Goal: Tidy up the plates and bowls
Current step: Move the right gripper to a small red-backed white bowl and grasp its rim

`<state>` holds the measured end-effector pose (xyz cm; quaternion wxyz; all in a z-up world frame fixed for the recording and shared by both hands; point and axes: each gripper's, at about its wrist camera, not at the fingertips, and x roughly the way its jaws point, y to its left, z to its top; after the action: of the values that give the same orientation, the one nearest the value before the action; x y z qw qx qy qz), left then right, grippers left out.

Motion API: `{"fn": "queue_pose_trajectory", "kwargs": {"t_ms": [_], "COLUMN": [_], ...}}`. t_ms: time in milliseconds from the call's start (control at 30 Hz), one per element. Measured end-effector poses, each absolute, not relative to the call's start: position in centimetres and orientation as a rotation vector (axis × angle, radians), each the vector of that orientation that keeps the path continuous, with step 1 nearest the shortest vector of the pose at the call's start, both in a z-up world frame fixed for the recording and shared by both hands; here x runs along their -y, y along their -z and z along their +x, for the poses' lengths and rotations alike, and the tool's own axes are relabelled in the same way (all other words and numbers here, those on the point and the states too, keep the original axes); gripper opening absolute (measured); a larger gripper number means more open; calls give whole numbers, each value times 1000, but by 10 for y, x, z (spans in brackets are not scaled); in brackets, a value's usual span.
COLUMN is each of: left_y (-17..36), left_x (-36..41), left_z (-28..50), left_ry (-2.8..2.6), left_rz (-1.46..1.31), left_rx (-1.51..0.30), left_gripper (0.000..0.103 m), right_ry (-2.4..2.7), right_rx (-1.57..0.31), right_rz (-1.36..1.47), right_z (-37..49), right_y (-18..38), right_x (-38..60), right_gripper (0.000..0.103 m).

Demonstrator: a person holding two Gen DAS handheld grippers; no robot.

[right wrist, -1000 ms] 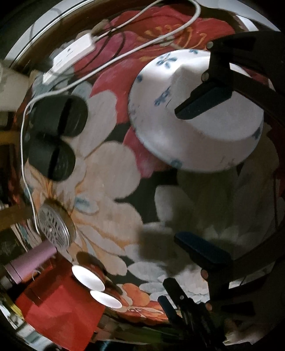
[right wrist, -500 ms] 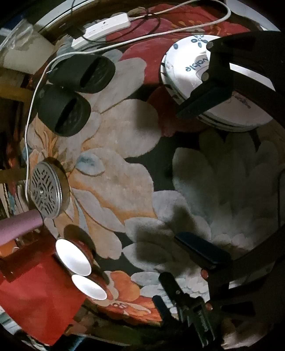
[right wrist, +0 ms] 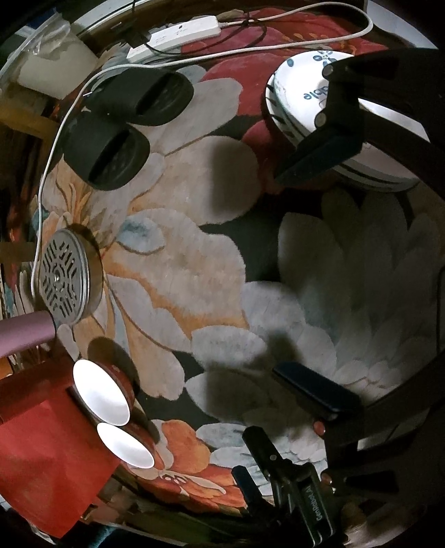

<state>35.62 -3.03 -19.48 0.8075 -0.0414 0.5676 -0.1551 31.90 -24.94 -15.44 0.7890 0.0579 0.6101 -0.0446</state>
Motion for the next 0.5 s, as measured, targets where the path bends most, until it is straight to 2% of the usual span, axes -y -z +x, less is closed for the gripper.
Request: {"fn": "queue_pose_trajectory", "kwargs": {"t_ms": [500], "left_y": [185], "left_x": [-29], "left_z": [414], "left_ry": [219], "left_rz": [-230], "left_rx": [-1174], "left_gripper": [102], "right_ry": [-38], "right_rx": [-1285], "right_rz": [258], "right_z": [408], "right_y": [164], "right_x": [198], "right_gripper": [101]}}
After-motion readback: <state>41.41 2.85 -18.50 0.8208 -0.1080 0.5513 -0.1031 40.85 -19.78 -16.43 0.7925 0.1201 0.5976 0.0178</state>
